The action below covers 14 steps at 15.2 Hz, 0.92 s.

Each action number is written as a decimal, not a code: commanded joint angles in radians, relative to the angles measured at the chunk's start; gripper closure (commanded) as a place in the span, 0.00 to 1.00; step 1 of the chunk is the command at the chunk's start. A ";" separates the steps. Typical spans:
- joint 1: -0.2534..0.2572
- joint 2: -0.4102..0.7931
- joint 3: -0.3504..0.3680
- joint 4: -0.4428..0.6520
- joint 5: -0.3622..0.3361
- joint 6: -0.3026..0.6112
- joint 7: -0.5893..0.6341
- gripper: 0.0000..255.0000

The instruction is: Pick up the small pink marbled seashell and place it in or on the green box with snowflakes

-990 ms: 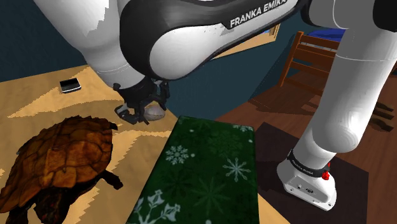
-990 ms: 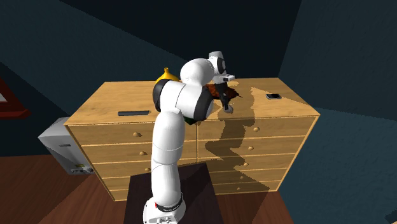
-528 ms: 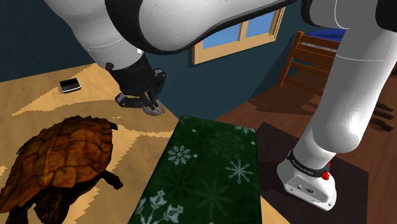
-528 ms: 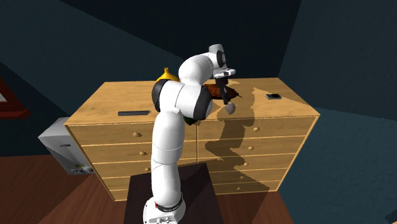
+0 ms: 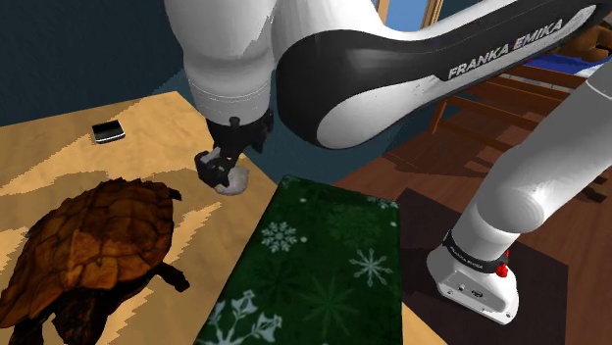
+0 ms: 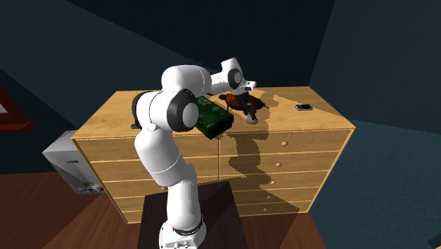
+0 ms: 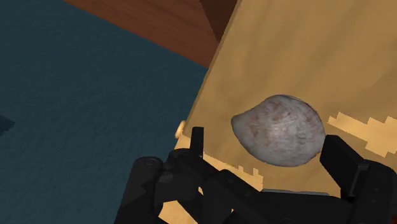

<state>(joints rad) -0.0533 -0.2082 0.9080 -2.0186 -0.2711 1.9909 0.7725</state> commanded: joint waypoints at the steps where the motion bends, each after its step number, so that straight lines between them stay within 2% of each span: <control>1: 0.006 -0.024 -0.025 -0.065 0.001 0.126 -0.036 0.00; 6: -0.018 0.023 -0.010 -0.098 -0.051 0.187 -0.002 0.00; 14: -0.020 0.023 -0.007 -0.098 -0.050 0.187 -0.002 0.00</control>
<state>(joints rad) -0.0736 -0.1855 0.9005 -2.1165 -0.3213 2.1786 0.7702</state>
